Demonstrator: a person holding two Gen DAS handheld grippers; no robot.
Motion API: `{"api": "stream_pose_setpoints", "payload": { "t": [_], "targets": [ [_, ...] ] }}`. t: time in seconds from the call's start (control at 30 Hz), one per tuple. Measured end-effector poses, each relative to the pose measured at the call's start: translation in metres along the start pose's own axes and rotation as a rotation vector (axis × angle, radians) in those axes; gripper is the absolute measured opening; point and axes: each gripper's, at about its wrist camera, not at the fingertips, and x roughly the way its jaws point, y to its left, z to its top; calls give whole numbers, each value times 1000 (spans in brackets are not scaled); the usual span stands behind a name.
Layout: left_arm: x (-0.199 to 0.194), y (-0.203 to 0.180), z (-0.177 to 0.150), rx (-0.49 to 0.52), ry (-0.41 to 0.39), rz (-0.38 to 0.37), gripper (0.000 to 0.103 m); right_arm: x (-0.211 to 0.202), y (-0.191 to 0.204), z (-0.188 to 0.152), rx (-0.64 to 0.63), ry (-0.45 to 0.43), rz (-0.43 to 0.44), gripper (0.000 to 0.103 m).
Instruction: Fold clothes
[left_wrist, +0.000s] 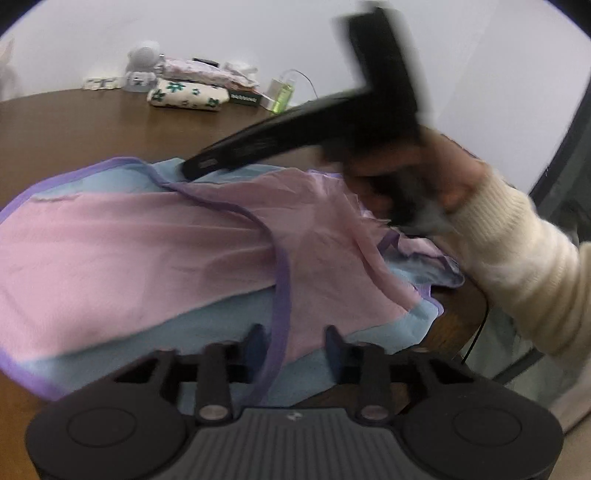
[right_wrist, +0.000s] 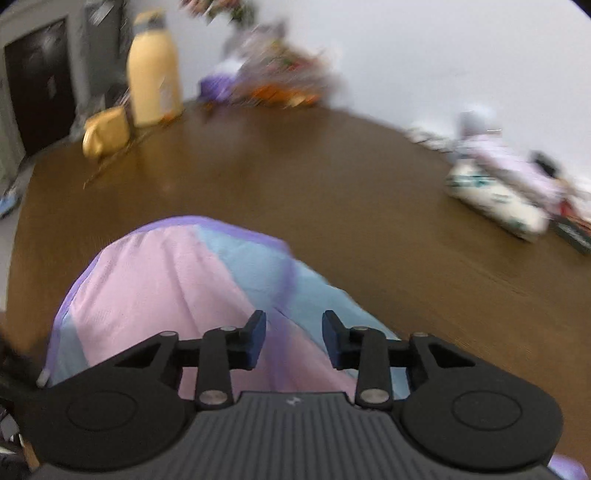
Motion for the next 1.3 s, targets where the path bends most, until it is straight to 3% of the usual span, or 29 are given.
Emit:
{"api": "stream_pose_setpoints", "payload": {
  "t": [0.07, 0.17, 0.23, 0.5, 0.6, 0.63, 0.7, 0.77, 0.83, 0.93, 1.03, 1.17, 1.3],
  "targets": [
    [-4, -1, -4, -17, 3, -3, 24, 18, 4, 9, -4, 29, -5, 23],
    [-5, -4, -9, -30, 6, 4, 13, 29, -3, 17, 33, 47, -23, 6],
    [-4, -5, -11, -39, 7, 12, 2, 31, -9, 23, 54, 39, -33, 5],
    [-26, 17, -8, -169, -73, -10, 1, 34, -30, 47, 131, -17, -71, 5],
    [-18, 28, -10, -225, -51, 76, 1, 48, -33, 48, 143, -8, -90, 6],
    [-19, 28, -10, -228, -58, 85, 2, 55, -33, 45, 139, -1, -92, 8],
    [-22, 29, -11, -233, -72, 102, 3, 57, -33, 42, 128, 6, -95, 21],
    [-25, 30, -12, -237, -86, 120, 15, 35, -34, 40, 111, -36, -87, 42],
    [-32, 30, -12, -231, -111, 122, 25, -6, -41, 36, 88, -102, -80, 50],
    [-40, 22, -6, -189, -160, 85, 28, -65, -63, 11, 123, -136, -82, 50],
    [-29, 8, 9, -120, -183, 21, 34, -87, -88, -35, 221, -75, -91, 46],
    [14, -21, 27, -34, -95, -50, 34, -105, -116, -88, 373, -17, -78, 42],
    [51, -57, 38, 28, -22, -77, 33, -97, -131, -111, 549, -65, 71, 42]
  ]
}}
